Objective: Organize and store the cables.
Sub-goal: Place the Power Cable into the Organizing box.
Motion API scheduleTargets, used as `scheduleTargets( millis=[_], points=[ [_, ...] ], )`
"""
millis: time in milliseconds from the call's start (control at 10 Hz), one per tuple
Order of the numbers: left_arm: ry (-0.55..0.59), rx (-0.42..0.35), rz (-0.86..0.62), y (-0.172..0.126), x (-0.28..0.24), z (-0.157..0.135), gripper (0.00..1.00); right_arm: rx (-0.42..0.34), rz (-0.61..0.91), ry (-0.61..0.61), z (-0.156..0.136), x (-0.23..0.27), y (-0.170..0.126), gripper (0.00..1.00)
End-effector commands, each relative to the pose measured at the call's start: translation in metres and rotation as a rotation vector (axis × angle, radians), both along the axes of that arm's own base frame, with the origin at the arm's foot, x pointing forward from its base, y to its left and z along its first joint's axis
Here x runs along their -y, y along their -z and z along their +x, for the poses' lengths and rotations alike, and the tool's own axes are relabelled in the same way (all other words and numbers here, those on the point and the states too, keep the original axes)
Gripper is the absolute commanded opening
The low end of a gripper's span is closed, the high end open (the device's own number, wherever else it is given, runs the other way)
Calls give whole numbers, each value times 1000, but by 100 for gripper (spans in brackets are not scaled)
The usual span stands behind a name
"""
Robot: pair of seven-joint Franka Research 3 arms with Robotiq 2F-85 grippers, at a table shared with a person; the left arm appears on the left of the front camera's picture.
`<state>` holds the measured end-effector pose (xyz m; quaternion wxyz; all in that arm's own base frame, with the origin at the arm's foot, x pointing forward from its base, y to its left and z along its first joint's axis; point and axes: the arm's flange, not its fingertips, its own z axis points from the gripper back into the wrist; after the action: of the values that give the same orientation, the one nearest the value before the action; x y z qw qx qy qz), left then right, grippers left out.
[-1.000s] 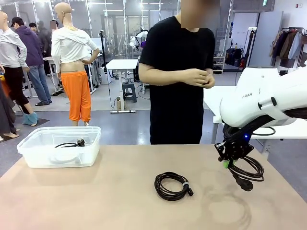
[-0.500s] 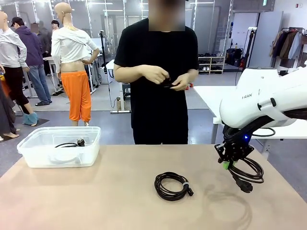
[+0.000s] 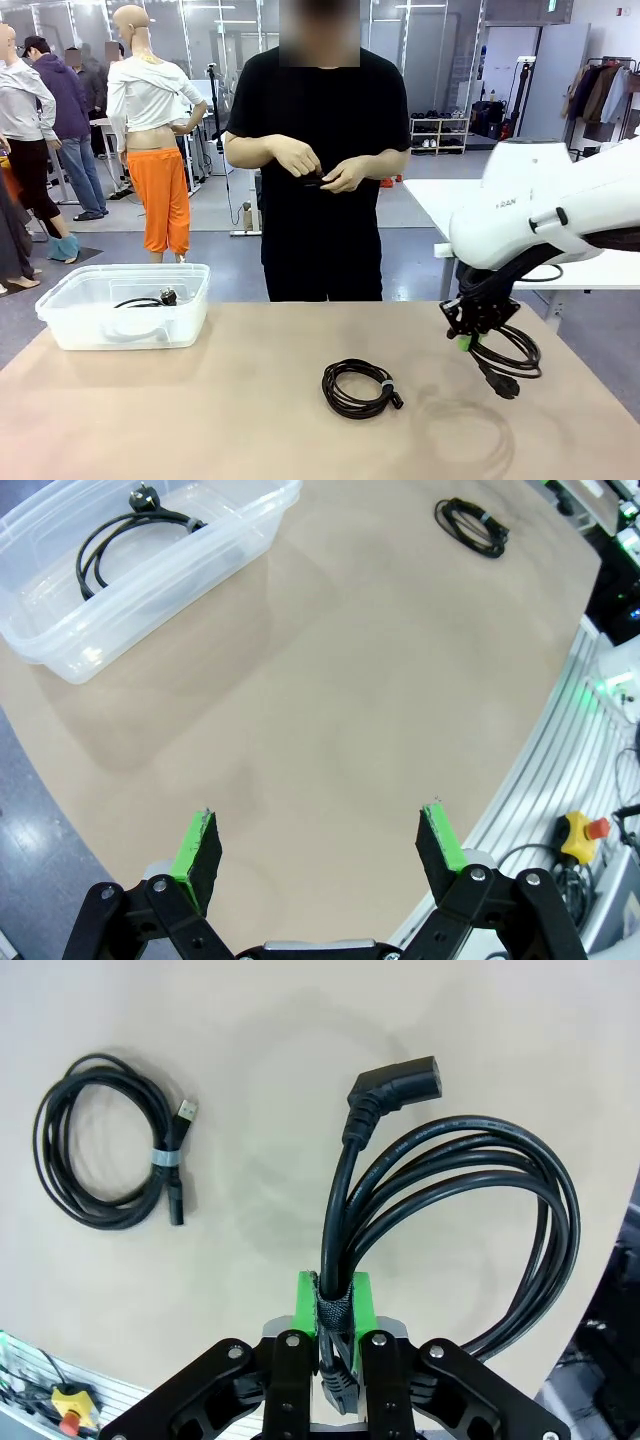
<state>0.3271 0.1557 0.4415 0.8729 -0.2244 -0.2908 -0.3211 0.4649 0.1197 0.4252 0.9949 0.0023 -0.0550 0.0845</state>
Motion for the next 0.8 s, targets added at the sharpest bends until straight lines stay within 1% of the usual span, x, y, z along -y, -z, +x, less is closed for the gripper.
scheduleTargets(
  millis=[0, 100, 200, 300, 400, 600, 700],
  points=[
    [-4, 18, -13, 2, 1, -1, 99, 1, -73, -5, 9, -65, -14, 16],
    [-4, 18, -13, 2, 1, -1, 99, 0, -72, -44, 4, -99, -14, 16],
    [-4, 18, -13, 2, 1, -1, 99, 13, -79, -53, -3, -125, -15, 16],
    [-4, 18, -13, 2, 1, -1, 99, 27, -46, -60, -13, -152, -18, 16],
    [-4, 18, -13, 2, 1, -1, 99, 51, -59, -55, -23, -180, -21, 16],
    [-4, 18, -13, 2, 1, -1, 99, 31, 0, -89, -35, -234, -16, 16],
    [-4, 18, -13, 2, 1, -1, 99, 21, 26, -96, -34, -264, -5, 16]
  ],
)
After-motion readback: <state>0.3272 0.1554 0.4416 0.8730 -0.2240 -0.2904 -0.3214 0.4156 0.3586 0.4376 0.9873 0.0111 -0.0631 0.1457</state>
